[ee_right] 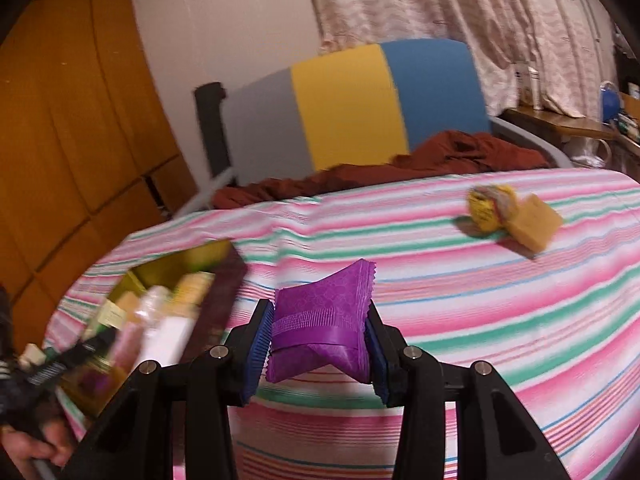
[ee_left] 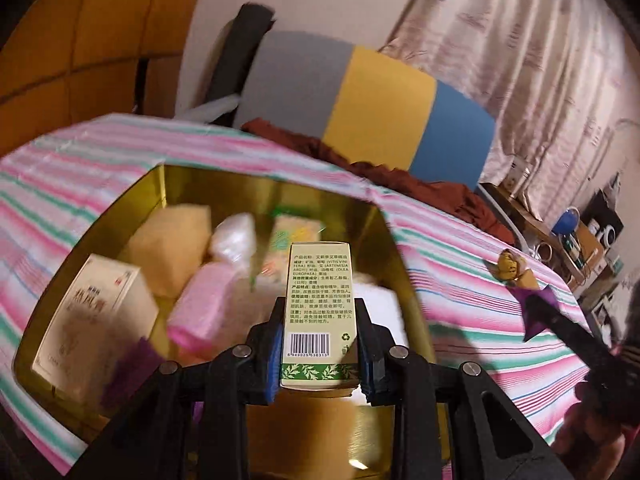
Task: Organize objects
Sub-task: 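Carry the green-and-white box and purple pouch over the gold tray with both grippers, then open the left gripper to drop the box while the right drops the purple pouch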
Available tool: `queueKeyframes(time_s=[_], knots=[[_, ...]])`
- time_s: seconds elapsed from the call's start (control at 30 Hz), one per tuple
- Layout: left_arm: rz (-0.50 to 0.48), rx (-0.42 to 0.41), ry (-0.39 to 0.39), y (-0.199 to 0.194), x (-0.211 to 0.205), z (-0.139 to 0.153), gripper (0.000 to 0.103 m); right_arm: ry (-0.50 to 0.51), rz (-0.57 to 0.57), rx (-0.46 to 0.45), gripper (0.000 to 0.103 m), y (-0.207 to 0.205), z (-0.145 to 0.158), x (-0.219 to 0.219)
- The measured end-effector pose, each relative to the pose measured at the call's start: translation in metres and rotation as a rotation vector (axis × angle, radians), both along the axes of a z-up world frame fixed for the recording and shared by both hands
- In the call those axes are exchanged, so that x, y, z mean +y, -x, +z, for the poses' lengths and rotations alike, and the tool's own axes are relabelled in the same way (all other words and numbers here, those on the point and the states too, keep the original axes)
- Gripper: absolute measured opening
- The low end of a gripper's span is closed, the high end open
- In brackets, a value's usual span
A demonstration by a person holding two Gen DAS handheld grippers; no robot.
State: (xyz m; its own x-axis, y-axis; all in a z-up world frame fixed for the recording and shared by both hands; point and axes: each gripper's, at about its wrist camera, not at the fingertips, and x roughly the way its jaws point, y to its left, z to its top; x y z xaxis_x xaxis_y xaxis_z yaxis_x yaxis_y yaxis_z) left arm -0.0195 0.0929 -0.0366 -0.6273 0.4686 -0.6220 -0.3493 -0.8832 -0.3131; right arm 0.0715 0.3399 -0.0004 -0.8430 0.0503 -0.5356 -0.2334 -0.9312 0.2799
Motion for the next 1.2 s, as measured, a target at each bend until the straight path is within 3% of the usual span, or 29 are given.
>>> queueKeyframes(time_s=[0.17,0.23,0.3,0.37,0.5,0.83,1.0,1.2], knots=[[-0.02,-0.031,-0.021,0.001,-0.011,-0.009,0.032,-0.025,0.081,0.029,0.043,0.013,0.017,-0.034],[-0.024,-0.027,-0.029,-0.002,-0.015,-0.009,0.045,-0.031,0.103,0.03,0.043,0.017,0.019,-0.044],[-0.013,-0.013,-0.048,-0.005,-0.021,-0.007,0.073,-0.032,0.124,0.027,0.043,0.023,0.02,-0.052],[0.012,0.009,-0.047,-0.01,-0.026,-0.005,0.084,-0.029,0.145,0.02,0.043,0.029,0.021,-0.06],[0.033,0.044,-0.024,-0.02,-0.033,-0.004,0.095,-0.036,0.203,-0.019,0.043,0.049,0.018,-0.071],[0.105,0.026,0.018,-0.008,-0.043,-0.01,0.097,-0.213,0.344,-0.151,0.043,0.129,0.009,-0.099],[0.172,0.005,0.033,0.003,-0.055,-0.013,0.096,-0.298,0.351,-0.225,0.045,0.163,-0.006,-0.106],[0.207,0.007,0.057,0.004,-0.062,-0.017,0.095,-0.343,0.305,-0.283,0.054,0.181,-0.017,-0.101]])
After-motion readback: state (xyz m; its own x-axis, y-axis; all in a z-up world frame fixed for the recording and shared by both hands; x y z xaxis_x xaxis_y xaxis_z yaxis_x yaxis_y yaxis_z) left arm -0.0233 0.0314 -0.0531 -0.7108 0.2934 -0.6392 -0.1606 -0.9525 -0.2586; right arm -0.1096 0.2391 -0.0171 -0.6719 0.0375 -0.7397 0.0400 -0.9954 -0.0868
